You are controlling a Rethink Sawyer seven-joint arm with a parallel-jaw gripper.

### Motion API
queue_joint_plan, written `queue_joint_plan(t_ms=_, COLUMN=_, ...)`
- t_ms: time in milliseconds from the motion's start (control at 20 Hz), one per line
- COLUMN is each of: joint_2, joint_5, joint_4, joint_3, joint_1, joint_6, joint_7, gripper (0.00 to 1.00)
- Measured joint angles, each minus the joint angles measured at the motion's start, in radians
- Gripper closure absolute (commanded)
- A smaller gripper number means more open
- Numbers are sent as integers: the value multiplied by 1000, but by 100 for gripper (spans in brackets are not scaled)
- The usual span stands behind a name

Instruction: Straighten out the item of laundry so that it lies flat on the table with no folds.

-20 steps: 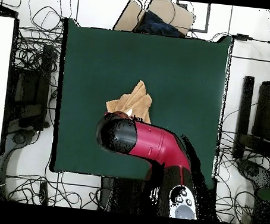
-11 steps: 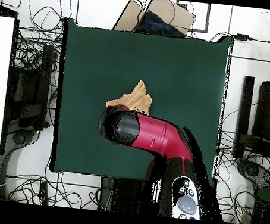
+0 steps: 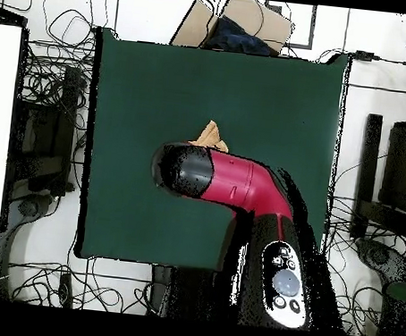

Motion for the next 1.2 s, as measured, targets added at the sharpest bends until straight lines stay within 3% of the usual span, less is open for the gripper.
queue_joint_plan(t_ms=700, joint_2=6, joint_5=-2, joint_4=-33, joint_3=0, joint_1=-2, joint_6=41, joint_7=0, gripper=0)
queue_joint_plan(t_ms=1200, joint_2=10, joint_5=-64, joint_4=-76, joint_3=0, joint_1=-37, joint_6=41, joint_7=0, gripper=0)
